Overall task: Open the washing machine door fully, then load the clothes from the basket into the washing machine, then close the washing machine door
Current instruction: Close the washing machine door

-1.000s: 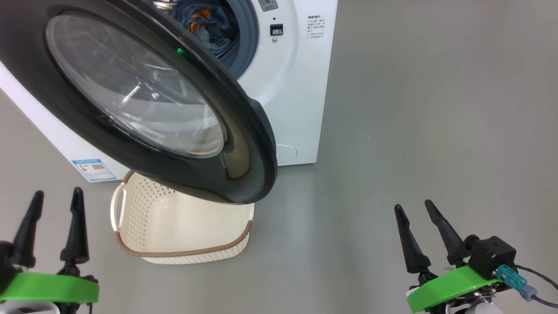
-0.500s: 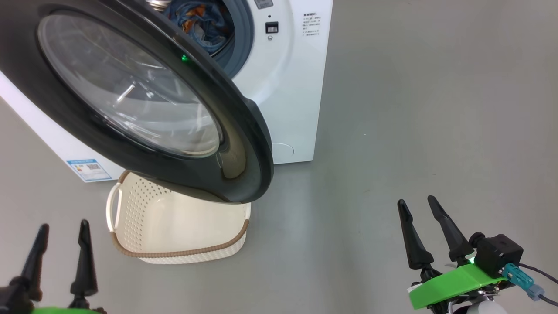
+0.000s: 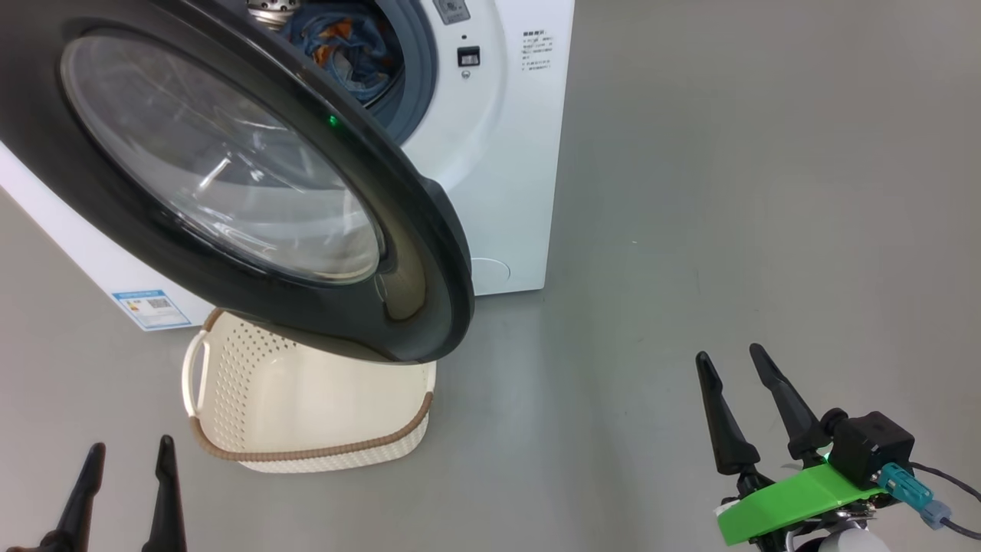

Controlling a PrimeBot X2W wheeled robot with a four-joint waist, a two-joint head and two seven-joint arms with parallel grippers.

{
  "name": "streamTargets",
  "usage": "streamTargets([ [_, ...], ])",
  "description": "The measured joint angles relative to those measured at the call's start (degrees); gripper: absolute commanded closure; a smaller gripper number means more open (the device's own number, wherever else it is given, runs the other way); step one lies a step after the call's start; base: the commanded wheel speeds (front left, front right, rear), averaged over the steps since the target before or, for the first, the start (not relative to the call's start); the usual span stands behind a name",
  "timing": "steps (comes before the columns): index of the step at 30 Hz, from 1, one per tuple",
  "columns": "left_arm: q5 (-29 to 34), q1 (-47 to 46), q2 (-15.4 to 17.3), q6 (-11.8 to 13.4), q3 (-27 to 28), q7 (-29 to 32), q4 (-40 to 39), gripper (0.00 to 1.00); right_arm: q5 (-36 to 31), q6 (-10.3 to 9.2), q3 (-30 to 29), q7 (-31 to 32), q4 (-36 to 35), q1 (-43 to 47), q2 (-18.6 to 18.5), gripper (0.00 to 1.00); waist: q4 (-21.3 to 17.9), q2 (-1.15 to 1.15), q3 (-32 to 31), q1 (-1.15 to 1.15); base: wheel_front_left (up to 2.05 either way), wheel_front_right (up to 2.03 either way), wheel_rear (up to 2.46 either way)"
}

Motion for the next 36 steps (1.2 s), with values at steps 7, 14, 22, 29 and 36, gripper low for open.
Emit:
streamTargets([
  [7, 0.52, 0.34, -0.13, 0.00, 0.09, 0.00, 0.23, 0.00, -0.96, 0.00, 0.05, 0.00, 0.13, 0.02, 0.00, 0.00, -0.12, 0.00, -0.74, 0.00, 0.00, 0.00, 0.00],
  [14, 1.38, 0.36, -0.18, 0.00, -0.02, 0.00, 0.24, 0.00, -1.02, 0.00, 0.11, 0.00, 0.20, 0.25, 0.00, 0.00, -0.43, 0.00, -1.11, 0.00, 0.00, 0.00, 0.00],
  [22, 1.47, 0.37, -0.53, 0.00, -0.12, 0.00, 0.23, 0.00, -1.38, 0.00, 0.01, 0.00, 0.42, 0.26, 0.00, 0.00, -0.26, 0.00, -1.21, 0.00, 0.00, 0.00, 0.00],
  [29, 1.47, 0.37, -0.77, 0.00, -0.19, 0.00, 0.18, 0.00, -1.41, 0.00, -0.04, 0.00, 0.54, 0.30, 0.00, 0.00, -0.04, 0.00, -1.54, 0.00, 0.00, 0.00, 0.00],
  [36, 1.47, 0.37, -0.92, 0.00, -0.24, 0.00, 0.15, 0.00, -1.42, 0.00, -0.12, 0.00, 0.63, 0.93, 0.00, 0.00, 0.22, 0.00, -1.70, 0.00, 0.00, 0.00, 0.00],
])
